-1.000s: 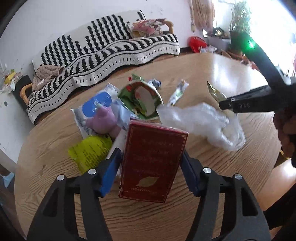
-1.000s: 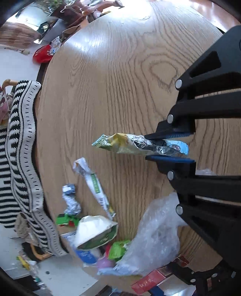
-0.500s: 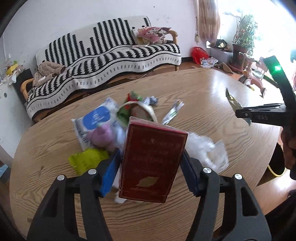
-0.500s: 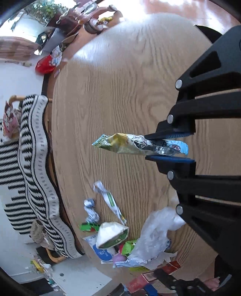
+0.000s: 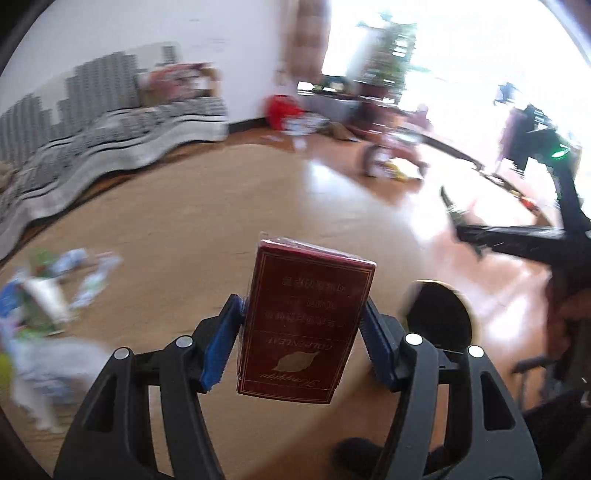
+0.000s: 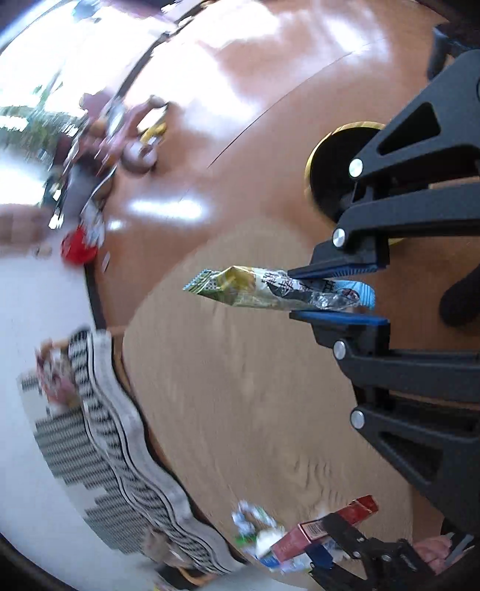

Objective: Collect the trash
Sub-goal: 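Carry red box and foil wrapper to the bin and release both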

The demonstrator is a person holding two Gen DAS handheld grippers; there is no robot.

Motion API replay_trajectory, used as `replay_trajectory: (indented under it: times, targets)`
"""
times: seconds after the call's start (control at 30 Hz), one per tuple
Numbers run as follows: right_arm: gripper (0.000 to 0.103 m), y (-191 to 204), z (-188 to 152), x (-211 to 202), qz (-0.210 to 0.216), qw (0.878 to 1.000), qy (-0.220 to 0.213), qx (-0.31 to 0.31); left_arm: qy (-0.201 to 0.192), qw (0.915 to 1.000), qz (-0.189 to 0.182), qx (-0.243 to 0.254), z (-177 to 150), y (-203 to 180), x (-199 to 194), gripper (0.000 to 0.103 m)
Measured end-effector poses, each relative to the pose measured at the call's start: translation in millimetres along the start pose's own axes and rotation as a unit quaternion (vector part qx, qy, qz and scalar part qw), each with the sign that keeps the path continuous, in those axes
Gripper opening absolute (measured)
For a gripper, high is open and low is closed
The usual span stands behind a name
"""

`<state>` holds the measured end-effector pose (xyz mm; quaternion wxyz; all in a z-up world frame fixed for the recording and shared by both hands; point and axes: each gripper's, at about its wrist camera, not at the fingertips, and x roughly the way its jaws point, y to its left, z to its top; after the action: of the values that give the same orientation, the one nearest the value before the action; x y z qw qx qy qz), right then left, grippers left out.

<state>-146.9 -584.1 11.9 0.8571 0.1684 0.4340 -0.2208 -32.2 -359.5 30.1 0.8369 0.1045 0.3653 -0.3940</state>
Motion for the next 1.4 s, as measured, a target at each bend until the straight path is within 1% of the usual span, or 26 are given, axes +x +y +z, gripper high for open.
replay_trajectory:
  times: [0.03,0.07,0.1,0.17,0.23,0.27,0.3,0.37,0.47,0.6,0.87,1.0,1.03,1.07,1.1,1.13,1.17,1.23,1.3,1.4]
  targets:
    - [0.017,-15.6,-4.1,1.1,-0.003,1.000,0.002,0.010,0.003,0.9999,-0.013,0.005,-0.9,-16.4,6.1,0.062]
    - [0.017,-42.3,-10.5,5.2,-0.013,1.000,0.011,0.027,0.010,0.9994,-0.032,0.012,-1.4,-38.2,15.0,0.062]
    - [0.017,-57.7,-15.4,9.8,-0.018,0.999,0.022,0.036,0.021,0.9981,-0.054,0.023,-2.8,-65.2,27.6,0.062]
    - [0.017,-92.9,-25.6,19.2,-0.025,0.997,0.039,0.058,0.037,0.9959,-0.073,0.038,-8.4,-100.1,47.3,0.062]
    - [0.017,-116.1,-33.1,28.4,-0.037,0.995,0.056,0.073,0.062,0.9920,-0.099,0.047,-13.7,-135.3,75.5,0.062]
    - [0.017,-132.9,-38.4,36.4,-0.038,0.993,0.069,0.088,0.074,0.9901,-0.109,0.046,-16.0,-147.2,87.9,0.062]
    - [0.017,-138.8,-41.4,41.4,-0.037,0.992,0.078,0.095,0.090,0.9883,-0.115,0.046,-20.0,-161.9,105.1,0.062]
    - [0.017,-155.5,-47.1,53.6,-0.032,0.989,0.098,0.110,0.109,0.9858,-0.120,0.044,-24.2,-176.0,125.5,0.062]
    - [0.017,-167.1,-51.3,64.0,-0.032,0.986,0.113,0.117,0.137,0.9820,-0.126,0.034,-29.3,-191.0,156.2,0.062]
    - [0.017,-171.6,-51.6,65.8,-0.031,0.986,0.115,0.115,0.150,0.9807,-0.121,0.032,-31.4,-198.7,181.7,0.062]
    - [0.017,-173.6,-48.8,69.9,-0.030,0.986,0.117,0.115,0.164,0.9782,-0.124,0.030,-33.0,-205.8,203.0,0.062]
    - [0.017,-173.0,-47.8,71.4,-0.031,0.985,0.121,0.118,0.164,0.9775,-0.127,0.034,-32.8,-210.3,206.6,0.063]
    - [0.020,-173.1,-47.1,71.4,-0.033,0.985,0.122,0.120,0.162,0.9782,-0.125,0.038,-34.1,-212.0,206.1,0.066]
    - [0.031,-173.9,-46.4,70.9,-0.036,0.984,0.122,0.123,0.160,0.9785,-0.123,0.041,-34.0,-214.3,207.4,0.073]
    - [0.042,-174.3,-45.3,69.6,-0.037,0.984,0.119,0.125,0.159,0.9789,-0.122,0.041,-33.6,-214.9,207.8,0.076]
    - [0.056,-174.4,-44.3,67.7,-0.039,0.985,0.114,0.125,0.157,0.9793,-0.122,0.035,-34.1,-213.8,206.6,0.079]
    - [0.064,-172.8,-42.7,65.2,-0.041,0.986,0.109,0.123,0.158,0.9791,-0.126,0.027,-34.3,-211.4,206.7,0.081]
    - [0.065,-169.2,-40.3,61.5,-0.046,0.986,0.104,0.122,0.160,0.9783,-0.131,0.019,-33.1,-208.8,204.9,0.081]
    - [0.065,-166.0,-37.5,59.0,-0.045,0.986,0.103,0.123,0.156,0.9787,-0.132,0.020,-30.7,-207.2,200.7,0.083]
    - [0.065,-154.0,-28.9,49.0,-0.046,0.988,0.087,0.122,0.145,0.9804,-0.130,0.030,-26.9,-199.7,182.2,0.084]
